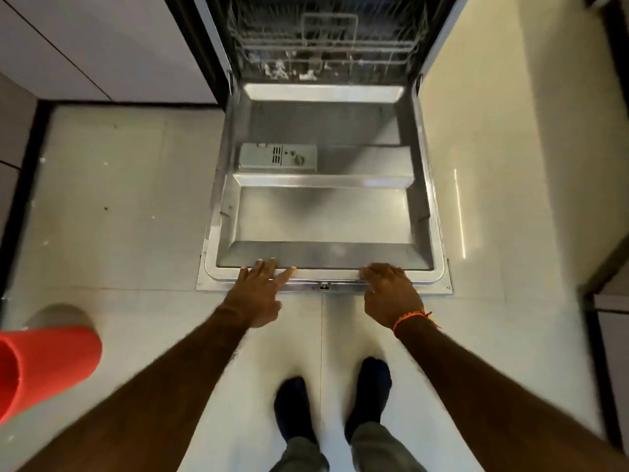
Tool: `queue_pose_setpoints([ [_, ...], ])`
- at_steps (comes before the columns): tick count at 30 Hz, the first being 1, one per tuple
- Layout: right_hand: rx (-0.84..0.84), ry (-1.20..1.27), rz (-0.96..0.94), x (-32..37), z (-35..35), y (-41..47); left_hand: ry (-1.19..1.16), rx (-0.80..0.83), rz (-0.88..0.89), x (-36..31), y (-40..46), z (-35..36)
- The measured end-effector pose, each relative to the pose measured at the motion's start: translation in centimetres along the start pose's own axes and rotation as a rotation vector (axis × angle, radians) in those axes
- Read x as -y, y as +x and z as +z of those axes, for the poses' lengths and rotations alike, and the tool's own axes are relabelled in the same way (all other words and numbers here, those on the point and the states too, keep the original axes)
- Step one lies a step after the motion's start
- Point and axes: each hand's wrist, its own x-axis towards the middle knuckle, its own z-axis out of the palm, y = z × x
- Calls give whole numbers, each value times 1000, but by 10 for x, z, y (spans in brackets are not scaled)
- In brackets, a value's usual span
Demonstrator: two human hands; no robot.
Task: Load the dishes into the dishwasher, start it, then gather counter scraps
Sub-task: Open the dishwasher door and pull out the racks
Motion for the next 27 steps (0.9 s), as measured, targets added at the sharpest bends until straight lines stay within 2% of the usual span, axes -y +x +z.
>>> queue_pose_setpoints([
  [3, 89, -16, 6, -15, 47, 17, -33, 11, 2, 6, 34, 42],
  [7, 118, -22, 13, -28, 83, 34, -29, 11, 7, 10, 64, 70],
  [16, 318, -84, 49, -30, 90, 39, -36, 118, 18, 16, 73, 71],
  [19, 341, -45, 72, -24, 71, 45, -65, 102, -35, 11, 62, 54],
  [22, 259, -13, 111, -14, 31, 49, -137, 7, -56, 1, 47, 16],
  [27, 141, -53, 56, 1, -68, 59, -151, -130, -57, -13, 17, -78],
])
